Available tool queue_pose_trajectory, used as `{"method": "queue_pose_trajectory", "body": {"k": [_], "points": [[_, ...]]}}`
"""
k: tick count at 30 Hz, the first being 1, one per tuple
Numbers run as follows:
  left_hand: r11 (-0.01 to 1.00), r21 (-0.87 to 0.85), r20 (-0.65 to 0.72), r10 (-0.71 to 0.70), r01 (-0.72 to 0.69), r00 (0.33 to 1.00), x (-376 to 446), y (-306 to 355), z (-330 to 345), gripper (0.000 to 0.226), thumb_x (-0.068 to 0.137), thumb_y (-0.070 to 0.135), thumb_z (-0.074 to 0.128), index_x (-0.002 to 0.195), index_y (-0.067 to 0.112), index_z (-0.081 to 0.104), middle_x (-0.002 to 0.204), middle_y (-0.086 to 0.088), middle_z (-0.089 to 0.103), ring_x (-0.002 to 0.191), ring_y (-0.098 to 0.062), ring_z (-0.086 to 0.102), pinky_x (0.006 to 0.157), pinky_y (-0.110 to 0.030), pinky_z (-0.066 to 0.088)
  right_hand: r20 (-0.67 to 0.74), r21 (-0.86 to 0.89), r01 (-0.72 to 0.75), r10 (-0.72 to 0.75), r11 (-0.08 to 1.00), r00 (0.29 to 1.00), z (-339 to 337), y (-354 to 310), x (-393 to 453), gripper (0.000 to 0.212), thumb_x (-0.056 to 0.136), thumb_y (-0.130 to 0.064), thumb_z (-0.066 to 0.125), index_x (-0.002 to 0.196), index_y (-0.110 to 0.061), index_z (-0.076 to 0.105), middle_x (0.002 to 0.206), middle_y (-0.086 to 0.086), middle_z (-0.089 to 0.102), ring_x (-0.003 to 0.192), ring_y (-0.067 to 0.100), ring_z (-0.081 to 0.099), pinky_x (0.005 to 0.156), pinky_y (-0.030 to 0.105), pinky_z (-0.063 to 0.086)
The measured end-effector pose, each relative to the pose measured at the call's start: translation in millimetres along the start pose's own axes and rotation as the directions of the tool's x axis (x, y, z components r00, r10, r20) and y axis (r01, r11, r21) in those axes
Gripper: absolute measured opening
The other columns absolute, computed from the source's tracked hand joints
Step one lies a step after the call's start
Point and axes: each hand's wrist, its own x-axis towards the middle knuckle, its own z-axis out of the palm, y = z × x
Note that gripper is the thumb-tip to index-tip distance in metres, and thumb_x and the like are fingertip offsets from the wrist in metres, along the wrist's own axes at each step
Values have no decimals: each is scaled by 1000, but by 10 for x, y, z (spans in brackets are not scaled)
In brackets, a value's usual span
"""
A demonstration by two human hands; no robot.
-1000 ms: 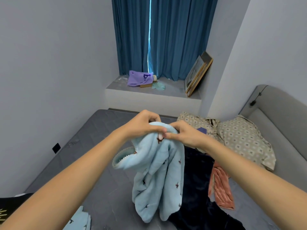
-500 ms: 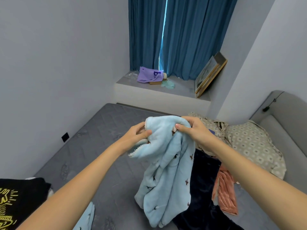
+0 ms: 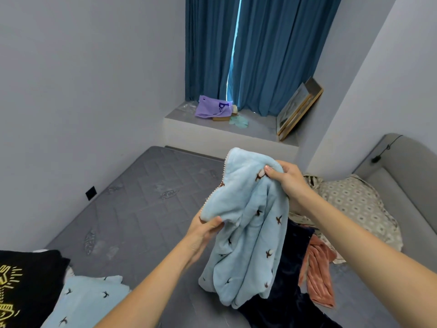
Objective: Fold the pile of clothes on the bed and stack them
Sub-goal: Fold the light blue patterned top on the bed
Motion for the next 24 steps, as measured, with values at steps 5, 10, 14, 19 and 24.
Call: {"method": "queue_pose_trajectory", "body": {"k": [5,10,14,19,24], "points": [[976,216,10,-15,13,1000,102,-111,242,55,94,24,78,143,11,55,141,-3,67,134,-19,61,116,-45,46,-15,34,-13,13,999,1000,-73,10,-31,12,98,-24,71,97,-15,80,103,15,79,93,28,77,73,33,61],[885,463,4,43,-40,999,299,-48,335,27,105,14,62,131,10,65,129,-3,73,124,-18,67,107,-37,54,-31,-16,1,-2,1000,1000,-250,29,-81,17,95,-29,73,101,-14,78,105,13,79,96,28,77,78,36,61],[853,507,17,134,-124,991,430,228,292,25,108,13,56,129,4,65,122,-7,75,110,-17,72,91,-30,57,-64,-124,24,-32,992,997,-440,9,-115,14,101,-23,68,107,-14,76,104,9,80,99,28,76,81,37,62],[719,665,77,203,-202,976,729,826,292,24,108,22,58,98,0,62,84,-2,58,75,-11,52,67,-27,41,-78,-383,47,-83,923,993,-693,-9,-99,23,104,-25,62,114,-7,73,110,12,77,106,31,72,95,49,56],[546,770,212,267,-329,940,981,1406,415,28,106,29,61,100,2,66,88,-14,68,80,-9,58,71,-27,45,-47,-411,127,-160,903,986,-807,-139,-20,25,105,-32,63,122,-17,73,114,-3,77,106,13,71,96,36,57]]}}
